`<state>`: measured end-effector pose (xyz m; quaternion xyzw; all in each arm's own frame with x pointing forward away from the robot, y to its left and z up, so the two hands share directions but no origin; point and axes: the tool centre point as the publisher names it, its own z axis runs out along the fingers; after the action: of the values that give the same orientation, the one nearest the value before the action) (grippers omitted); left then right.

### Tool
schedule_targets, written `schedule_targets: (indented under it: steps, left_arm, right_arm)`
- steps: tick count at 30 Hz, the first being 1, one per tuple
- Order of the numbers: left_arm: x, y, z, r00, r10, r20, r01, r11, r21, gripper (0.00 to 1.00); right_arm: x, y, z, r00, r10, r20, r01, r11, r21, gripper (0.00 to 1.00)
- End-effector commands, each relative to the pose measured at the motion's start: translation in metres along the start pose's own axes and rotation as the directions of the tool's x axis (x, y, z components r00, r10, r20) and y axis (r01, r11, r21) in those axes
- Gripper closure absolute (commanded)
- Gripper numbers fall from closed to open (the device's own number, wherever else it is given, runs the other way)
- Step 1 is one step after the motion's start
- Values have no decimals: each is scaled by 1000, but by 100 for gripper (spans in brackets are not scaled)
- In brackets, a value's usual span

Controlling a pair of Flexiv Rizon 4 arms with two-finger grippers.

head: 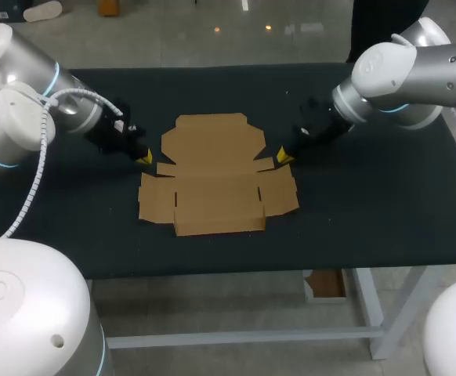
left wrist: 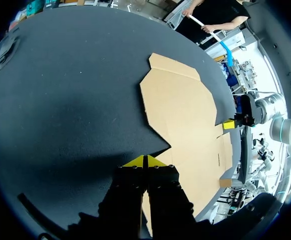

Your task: Assemble the packaging by folding the flat box into shape, placing the metal phone stand inside, and closing the box properly

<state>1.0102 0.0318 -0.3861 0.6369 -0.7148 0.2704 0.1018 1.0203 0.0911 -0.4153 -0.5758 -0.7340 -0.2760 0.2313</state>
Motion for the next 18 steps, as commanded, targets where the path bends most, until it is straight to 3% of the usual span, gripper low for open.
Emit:
schedule_targets:
  steps: [1,18]
  left_arm:
    - [-1,2,1,1000,-2,-1,2,1000,3,100]
    - [-4,6,6,1000,-7,-10,7,1000,-5,100]
  right_arm:
    - [-2,-1,1,1000,6,-10,-6,1000,-10,100]
    - [1,3,11,1000,3,-22,-4,1000,-19,100]
